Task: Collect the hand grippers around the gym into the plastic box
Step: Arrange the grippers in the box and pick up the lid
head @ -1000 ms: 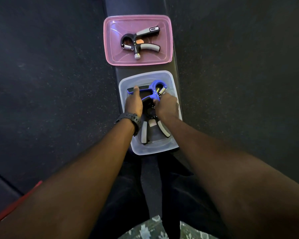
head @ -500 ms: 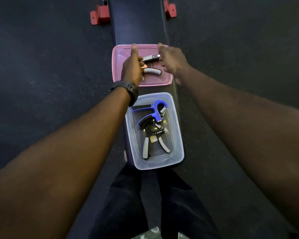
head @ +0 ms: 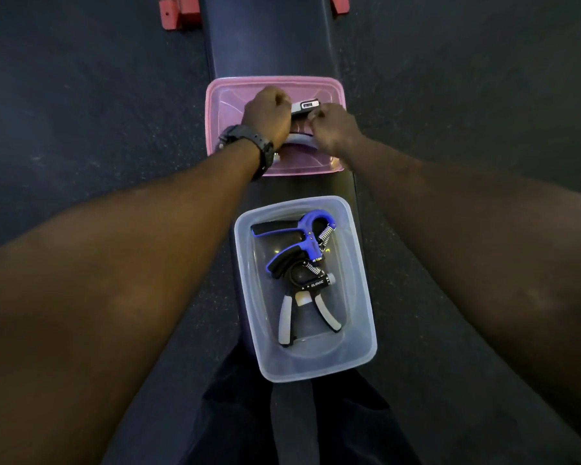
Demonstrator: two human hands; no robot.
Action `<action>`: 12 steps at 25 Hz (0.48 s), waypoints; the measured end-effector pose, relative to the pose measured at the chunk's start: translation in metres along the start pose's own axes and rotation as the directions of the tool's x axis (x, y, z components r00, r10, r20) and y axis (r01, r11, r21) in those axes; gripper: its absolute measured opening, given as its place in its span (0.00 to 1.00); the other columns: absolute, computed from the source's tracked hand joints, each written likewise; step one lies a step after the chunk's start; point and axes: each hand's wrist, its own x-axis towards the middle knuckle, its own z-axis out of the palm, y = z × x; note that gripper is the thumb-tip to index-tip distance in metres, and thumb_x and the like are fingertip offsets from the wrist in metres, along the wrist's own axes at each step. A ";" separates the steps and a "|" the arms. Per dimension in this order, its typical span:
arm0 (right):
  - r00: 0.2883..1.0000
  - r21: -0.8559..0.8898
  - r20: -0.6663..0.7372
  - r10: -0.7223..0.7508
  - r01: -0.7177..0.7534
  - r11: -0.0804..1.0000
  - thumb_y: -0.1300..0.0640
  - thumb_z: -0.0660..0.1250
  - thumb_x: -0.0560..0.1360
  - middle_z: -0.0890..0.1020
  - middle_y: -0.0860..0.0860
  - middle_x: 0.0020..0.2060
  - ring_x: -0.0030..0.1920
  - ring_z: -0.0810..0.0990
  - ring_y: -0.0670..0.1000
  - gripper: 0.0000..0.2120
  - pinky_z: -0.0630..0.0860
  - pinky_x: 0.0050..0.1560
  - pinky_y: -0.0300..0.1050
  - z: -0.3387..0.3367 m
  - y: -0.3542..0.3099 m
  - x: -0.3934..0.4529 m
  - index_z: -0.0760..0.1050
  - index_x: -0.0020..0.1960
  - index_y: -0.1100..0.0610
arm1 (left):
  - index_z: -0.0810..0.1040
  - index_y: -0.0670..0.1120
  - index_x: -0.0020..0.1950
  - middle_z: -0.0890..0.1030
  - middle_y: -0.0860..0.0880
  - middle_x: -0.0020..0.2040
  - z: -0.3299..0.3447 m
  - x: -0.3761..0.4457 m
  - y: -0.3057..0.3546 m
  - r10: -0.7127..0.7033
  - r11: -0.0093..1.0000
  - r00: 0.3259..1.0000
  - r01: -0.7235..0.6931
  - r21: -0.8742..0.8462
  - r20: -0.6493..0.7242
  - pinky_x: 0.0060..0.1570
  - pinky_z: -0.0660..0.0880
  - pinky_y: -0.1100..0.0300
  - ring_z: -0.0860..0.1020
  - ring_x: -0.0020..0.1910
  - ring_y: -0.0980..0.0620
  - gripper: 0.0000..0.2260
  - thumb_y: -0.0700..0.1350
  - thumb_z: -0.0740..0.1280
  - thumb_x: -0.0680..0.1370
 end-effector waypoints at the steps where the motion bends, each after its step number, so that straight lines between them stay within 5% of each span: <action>1: 1.000 0.001 -0.015 -0.008 0.008 1.000 0.54 0.65 0.78 0.80 0.61 0.61 0.60 0.78 0.60 0.17 0.72 0.57 0.46 0.007 0.006 0.007 0.77 0.61 0.64 | 0.76 0.47 0.65 0.79 0.45 0.65 0.005 0.006 -0.003 0.051 0.995 0.998 -0.054 0.084 0.039 0.57 0.69 0.61 0.76 0.63 0.46 0.14 0.43 0.59 0.81; 6: 0.994 -0.113 -0.109 -0.010 -0.002 0.994 0.58 0.68 0.75 0.81 0.58 0.59 0.59 0.79 0.59 0.16 0.75 0.58 0.50 0.032 0.022 0.030 0.77 0.62 0.59 | 0.71 0.52 0.69 0.79 0.42 0.63 0.017 0.025 -0.013 0.168 0.871 0.964 -0.243 0.427 0.205 0.61 0.74 0.47 0.77 0.60 0.39 0.22 0.48 0.67 0.75; 12: 0.994 -0.075 -0.084 -0.068 0.062 0.995 0.52 0.70 0.74 0.82 0.58 0.54 0.55 0.81 0.58 0.15 0.77 0.56 0.49 0.021 0.023 0.026 0.81 0.57 0.59 | 0.72 0.49 0.71 0.77 0.43 0.67 0.014 0.036 -0.002 0.173 0.877 0.977 -0.212 0.431 0.127 0.65 0.72 0.48 0.75 0.66 0.41 0.27 0.47 0.74 0.73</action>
